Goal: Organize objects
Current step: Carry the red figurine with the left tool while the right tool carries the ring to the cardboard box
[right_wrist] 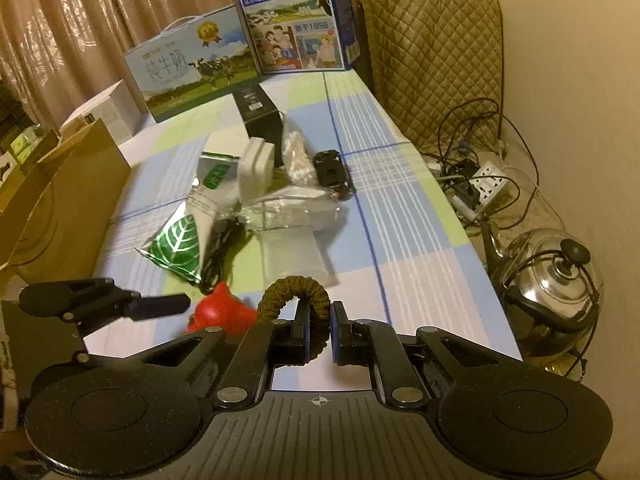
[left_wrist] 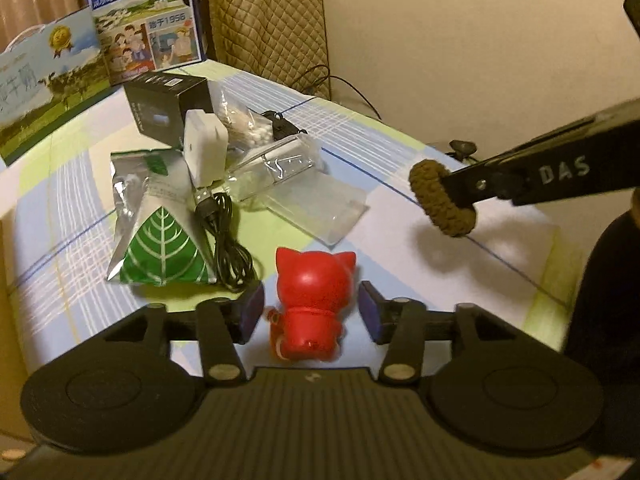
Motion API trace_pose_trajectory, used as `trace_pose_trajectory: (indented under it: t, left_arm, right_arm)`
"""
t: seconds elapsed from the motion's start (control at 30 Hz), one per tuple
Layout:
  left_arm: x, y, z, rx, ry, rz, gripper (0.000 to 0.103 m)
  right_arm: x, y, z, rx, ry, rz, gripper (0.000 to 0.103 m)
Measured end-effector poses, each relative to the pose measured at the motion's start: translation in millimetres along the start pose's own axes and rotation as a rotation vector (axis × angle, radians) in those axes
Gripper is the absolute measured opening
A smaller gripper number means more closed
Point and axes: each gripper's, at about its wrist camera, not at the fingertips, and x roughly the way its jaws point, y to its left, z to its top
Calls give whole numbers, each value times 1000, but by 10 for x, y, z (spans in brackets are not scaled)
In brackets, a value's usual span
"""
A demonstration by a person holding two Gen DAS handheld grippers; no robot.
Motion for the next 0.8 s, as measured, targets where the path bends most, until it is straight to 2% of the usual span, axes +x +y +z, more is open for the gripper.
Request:
trace_pose_trajectory:
  t: [0.17, 0.23, 0.4, 0.57, 0.8]
  left_arm:
    - [168, -44, 17, 41, 22, 5, 50]
    - [193, -68, 16, 50, 33, 5, 41]
    - [106, 7, 7, -3, 37, -4, 41]
    - [-175, 124, -25, -73, 9, 17, 41]
    - [-788, 357, 4, -157, -85, 73, 41]
  right_arm:
    - [51, -57, 29, 16, 3, 0, 6]
    - [56, -45, 39, 13, 1, 1, 6]
    - [4, -3, 45, 5, -15, 1, 6]
    - [-136, 110, 57, -12, -35, 10, 6]
    - [-380, 480, 155, -69, -88, 55, 6]
